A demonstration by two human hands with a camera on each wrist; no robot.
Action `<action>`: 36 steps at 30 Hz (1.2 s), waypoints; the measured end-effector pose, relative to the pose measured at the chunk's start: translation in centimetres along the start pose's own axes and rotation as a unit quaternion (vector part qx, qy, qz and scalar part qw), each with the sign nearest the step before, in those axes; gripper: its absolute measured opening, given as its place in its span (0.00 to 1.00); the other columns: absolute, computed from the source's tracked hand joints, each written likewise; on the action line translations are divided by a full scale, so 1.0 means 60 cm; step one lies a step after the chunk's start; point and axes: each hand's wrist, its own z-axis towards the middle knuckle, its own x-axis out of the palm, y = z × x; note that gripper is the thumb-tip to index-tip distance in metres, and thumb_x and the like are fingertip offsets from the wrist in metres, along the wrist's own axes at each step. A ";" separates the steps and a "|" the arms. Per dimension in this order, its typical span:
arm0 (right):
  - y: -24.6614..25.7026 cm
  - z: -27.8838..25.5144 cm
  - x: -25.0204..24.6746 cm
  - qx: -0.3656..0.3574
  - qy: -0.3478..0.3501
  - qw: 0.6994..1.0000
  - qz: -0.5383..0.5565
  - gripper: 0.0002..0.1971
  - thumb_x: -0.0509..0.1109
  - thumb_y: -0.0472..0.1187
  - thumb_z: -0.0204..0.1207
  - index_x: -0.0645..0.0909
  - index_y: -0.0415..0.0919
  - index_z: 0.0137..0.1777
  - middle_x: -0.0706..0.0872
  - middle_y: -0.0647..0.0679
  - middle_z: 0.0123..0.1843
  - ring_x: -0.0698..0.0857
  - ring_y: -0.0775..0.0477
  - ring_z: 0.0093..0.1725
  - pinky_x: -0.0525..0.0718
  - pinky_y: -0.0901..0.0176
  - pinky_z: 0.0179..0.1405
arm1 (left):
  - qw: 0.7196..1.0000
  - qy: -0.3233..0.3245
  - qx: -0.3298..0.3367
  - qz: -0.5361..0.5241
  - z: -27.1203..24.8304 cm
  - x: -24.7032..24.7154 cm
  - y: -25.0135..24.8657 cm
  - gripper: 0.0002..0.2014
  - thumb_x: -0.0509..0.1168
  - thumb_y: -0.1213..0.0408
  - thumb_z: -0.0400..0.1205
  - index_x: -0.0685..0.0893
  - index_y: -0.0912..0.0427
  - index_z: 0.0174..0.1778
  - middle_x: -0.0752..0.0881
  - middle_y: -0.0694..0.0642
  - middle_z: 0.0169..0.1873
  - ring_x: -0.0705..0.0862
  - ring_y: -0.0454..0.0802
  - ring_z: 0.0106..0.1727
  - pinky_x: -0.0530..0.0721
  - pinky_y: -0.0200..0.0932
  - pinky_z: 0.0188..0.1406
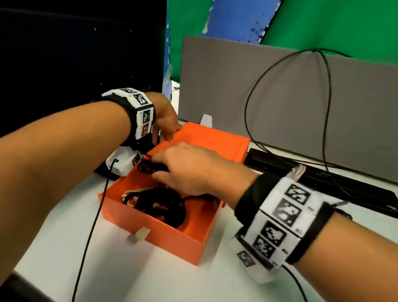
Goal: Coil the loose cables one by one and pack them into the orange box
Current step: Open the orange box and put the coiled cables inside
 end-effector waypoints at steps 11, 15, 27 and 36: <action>0.033 0.010 0.056 0.001 -0.019 0.998 -0.060 0.12 0.62 0.43 0.84 0.83 0.42 0.62 0.85 0.44 0.60 0.85 0.38 0.56 0.81 0.51 0.39 | 1.000 -0.004 0.015 0.007 0.025 -0.010 0.019 0.35 0.57 0.65 0.90 0.44 0.54 0.88 0.81 0.67 0.70 0.86 0.62 0.61 0.77 0.66 0.71; 0.047 0.011 0.059 0.012 0.112 0.993 0.026 0.21 0.55 0.47 0.87 0.77 0.39 0.73 0.81 0.39 0.71 0.81 0.37 0.64 0.81 0.51 0.58 | 1.000 -0.015 0.017 0.004 0.020 -0.009 0.015 0.32 0.58 0.65 0.90 0.50 0.59 0.87 0.83 0.64 0.67 0.87 0.59 0.54 0.77 0.65 0.71; -0.150 -0.098 -0.045 0.144 -0.058 0.988 -0.004 0.16 0.62 0.47 0.80 0.85 0.50 0.63 0.89 0.46 0.60 0.86 0.40 0.59 0.85 0.47 0.58 | 0.999 -0.019 0.029 -0.019 0.066 -0.016 0.031 0.34 0.60 0.69 0.88 0.50 0.53 0.87 0.89 0.59 0.45 0.89 0.61 0.49 0.80 0.65 0.69; -0.321 -0.182 0.021 0.325 0.204 0.913 -0.140 0.19 0.65 0.57 0.81 0.82 0.43 0.60 0.86 0.48 0.53 0.85 0.44 0.48 0.84 0.53 0.49 | 0.999 -0.027 0.022 -0.009 0.061 -0.013 0.023 0.37 0.59 0.67 0.89 0.42 0.51 0.87 0.88 0.61 0.50 0.88 0.58 0.47 0.80 0.59 0.68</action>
